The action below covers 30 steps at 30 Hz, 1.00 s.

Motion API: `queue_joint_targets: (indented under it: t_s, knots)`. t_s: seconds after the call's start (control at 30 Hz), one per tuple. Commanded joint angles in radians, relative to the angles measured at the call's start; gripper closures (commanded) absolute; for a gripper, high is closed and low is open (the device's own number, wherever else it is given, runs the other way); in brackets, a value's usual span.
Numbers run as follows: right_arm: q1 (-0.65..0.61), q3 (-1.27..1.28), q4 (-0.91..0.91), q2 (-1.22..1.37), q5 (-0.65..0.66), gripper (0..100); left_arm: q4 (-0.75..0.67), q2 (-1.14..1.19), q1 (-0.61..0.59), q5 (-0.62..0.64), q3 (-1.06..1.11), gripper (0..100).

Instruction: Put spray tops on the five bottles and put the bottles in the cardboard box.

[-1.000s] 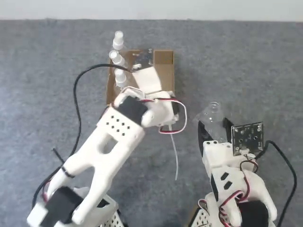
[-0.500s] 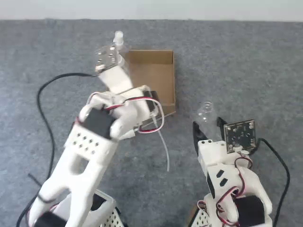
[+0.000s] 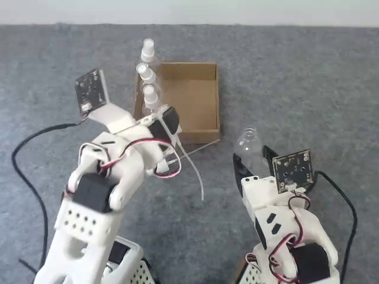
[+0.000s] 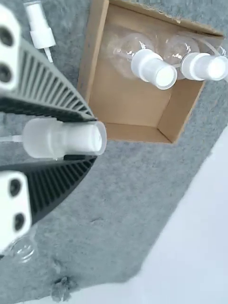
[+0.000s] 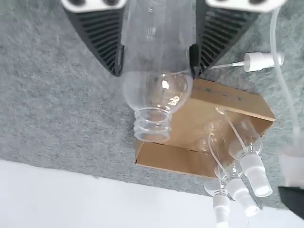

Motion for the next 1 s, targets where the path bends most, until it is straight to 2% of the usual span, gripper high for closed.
queue_joint_targets:
  t_s: [0.0,0.13,0.37,0.57,0.8,0.97]
  knots:
    - [-0.074,0.064,-0.068,-0.015,0.095,99.1,-0.035,-0.084,-0.003,-0.006,0.008,99]
    - [-0.13,0.107,-0.104,-0.015,0.104,99.1,-0.115,-0.16,-0.044,-0.009,0.082,99]
    - [-0.136,0.118,-0.105,-0.015,0.109,99.1,-0.273,-0.305,-0.178,-0.006,0.22,99]
    - [-0.137,0.196,-0.194,-0.015,0.112,99.1,-0.287,-0.439,-0.238,-0.003,0.249,99]
    - [-0.137,0.279,-0.302,-0.015,0.114,99.1,-0.287,-0.545,-0.305,0.058,0.265,99]
    - [-0.22,0.322,-0.318,-0.015,0.18,99.1,-0.287,-0.583,-0.325,0.06,0.269,99]
